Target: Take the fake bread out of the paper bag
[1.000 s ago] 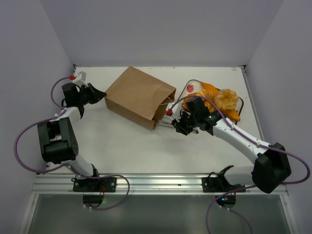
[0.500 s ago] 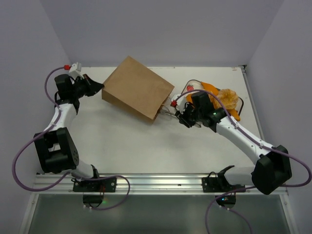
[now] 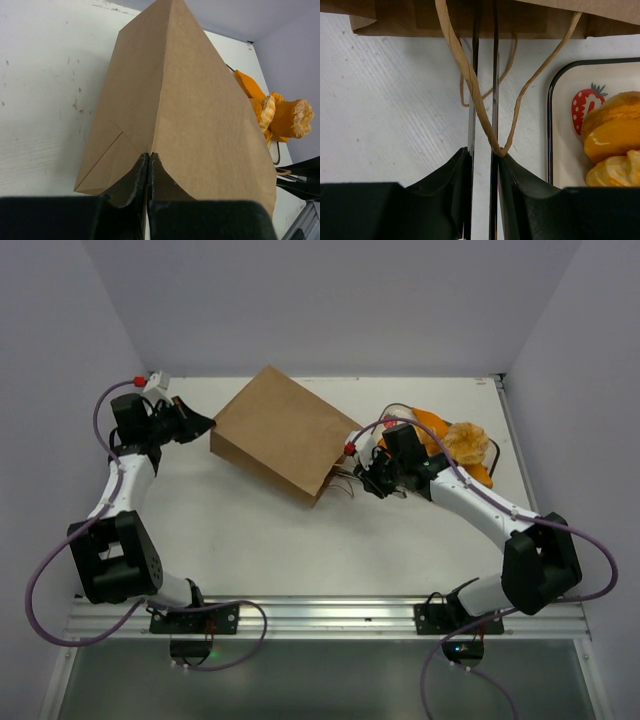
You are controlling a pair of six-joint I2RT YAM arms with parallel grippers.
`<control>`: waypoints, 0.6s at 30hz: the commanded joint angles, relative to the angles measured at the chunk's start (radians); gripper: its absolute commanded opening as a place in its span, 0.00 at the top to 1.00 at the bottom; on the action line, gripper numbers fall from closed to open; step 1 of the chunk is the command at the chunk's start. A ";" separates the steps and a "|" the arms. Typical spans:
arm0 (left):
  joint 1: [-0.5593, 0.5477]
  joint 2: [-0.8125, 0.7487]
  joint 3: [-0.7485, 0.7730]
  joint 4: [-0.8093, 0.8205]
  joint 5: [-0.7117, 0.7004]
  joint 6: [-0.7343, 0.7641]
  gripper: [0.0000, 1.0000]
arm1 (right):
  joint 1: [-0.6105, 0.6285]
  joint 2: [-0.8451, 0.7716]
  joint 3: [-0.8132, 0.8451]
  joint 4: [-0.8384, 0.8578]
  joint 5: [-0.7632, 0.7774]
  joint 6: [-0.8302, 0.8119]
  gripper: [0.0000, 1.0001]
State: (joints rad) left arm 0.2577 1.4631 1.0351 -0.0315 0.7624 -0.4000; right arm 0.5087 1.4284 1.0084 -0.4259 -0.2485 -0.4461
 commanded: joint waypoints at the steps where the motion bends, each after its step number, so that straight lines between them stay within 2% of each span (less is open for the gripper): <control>1: 0.011 -0.003 -0.007 -0.004 0.038 0.004 1.00 | -0.002 -0.003 0.024 0.044 0.002 -0.005 0.69; 3: 0.009 -0.001 -0.032 0.051 0.014 -0.008 1.00 | -0.001 0.003 0.016 0.044 0.009 -0.008 0.69; 7: 0.012 0.069 -0.037 -0.011 -0.026 0.038 1.00 | -0.002 0.033 0.022 0.039 0.017 -0.014 0.69; 9: 0.014 0.088 -0.059 0.013 -0.038 0.032 1.00 | -0.002 0.050 0.032 0.030 0.032 -0.017 0.69; 13: 0.017 0.121 -0.063 0.039 -0.029 0.024 0.94 | -0.004 0.116 0.070 0.029 0.098 -0.016 0.69; 16: 0.015 0.134 -0.058 0.038 -0.003 0.012 0.81 | -0.041 0.200 0.117 0.006 0.118 -0.011 0.69; 17: 0.017 0.132 -0.058 0.039 0.000 0.001 0.68 | -0.067 0.230 0.124 0.003 0.101 -0.016 0.69; 18: 0.018 0.131 -0.058 0.038 -0.003 -0.002 0.61 | -0.078 0.240 0.127 0.003 0.092 -0.023 0.69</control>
State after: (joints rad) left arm 0.2642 1.6009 0.9684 -0.0238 0.7288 -0.3832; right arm 0.4805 1.6306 1.0786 -0.4297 -0.1741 -0.4541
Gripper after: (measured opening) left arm 0.327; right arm 0.316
